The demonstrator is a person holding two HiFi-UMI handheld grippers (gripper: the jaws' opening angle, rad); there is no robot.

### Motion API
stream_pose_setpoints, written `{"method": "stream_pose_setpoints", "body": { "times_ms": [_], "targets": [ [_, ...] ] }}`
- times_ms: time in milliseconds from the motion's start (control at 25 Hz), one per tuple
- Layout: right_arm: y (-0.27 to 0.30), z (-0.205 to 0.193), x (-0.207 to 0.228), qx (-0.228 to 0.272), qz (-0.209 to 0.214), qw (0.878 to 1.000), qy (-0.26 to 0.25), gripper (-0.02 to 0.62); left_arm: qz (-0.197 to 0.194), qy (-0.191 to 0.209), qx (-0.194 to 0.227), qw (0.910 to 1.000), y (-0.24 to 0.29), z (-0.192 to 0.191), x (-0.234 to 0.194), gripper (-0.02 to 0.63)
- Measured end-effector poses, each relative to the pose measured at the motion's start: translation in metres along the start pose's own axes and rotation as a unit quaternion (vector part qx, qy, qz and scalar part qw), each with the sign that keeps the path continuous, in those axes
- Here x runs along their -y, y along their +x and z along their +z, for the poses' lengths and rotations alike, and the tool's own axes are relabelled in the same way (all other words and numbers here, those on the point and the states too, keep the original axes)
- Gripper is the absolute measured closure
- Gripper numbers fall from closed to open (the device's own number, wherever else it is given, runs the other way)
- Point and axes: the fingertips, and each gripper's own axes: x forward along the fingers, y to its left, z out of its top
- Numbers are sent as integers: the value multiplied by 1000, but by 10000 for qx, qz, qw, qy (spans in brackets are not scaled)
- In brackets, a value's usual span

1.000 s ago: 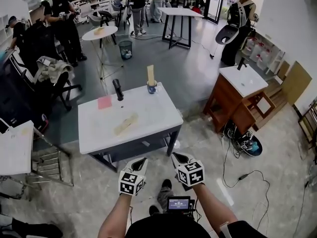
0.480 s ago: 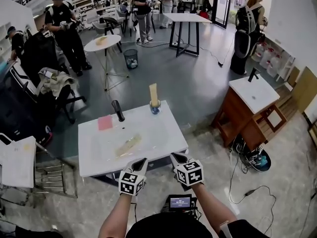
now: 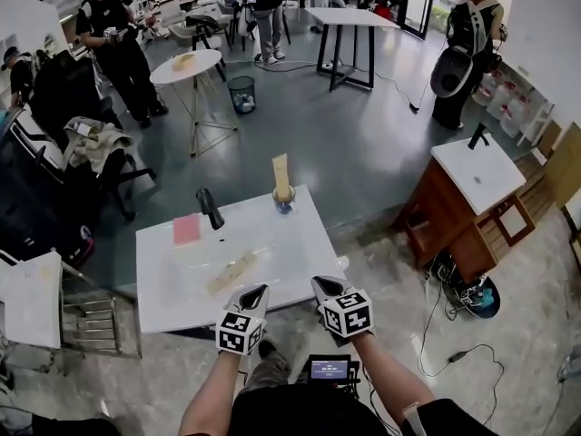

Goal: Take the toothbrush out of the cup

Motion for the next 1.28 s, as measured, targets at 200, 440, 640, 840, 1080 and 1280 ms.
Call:
{"method": "stream_pose_setpoints", "body": {
  "times_ms": [200, 440, 640, 840, 1080, 1280],
  "targets": [
    [27, 14, 19, -52, -124, 9999, 60, 586, -165, 29, -62, 9998, 32, 8, -22, 597],
    [65, 54, 43, 25, -391, 9992, 86, 586, -415, 119, 55, 9991, 71, 40, -64, 597],
    [96, 72, 48, -9, -549, 9984, 166, 586, -615, 172, 81, 9979, 92, 58, -95, 597],
    [114, 79, 50, -24, -696, 9973, 225, 586, -765, 161, 83, 9969, 106, 61, -118, 597],
    [125, 82, 61, -135, -743, 9969, 242, 586, -873, 67, 56, 9961, 124, 62, -121, 597],
    [137, 92, 70, -202, -562, 9981, 153, 586, -727, 13, 21, 9973, 136, 67, -124, 597]
  ]
}}
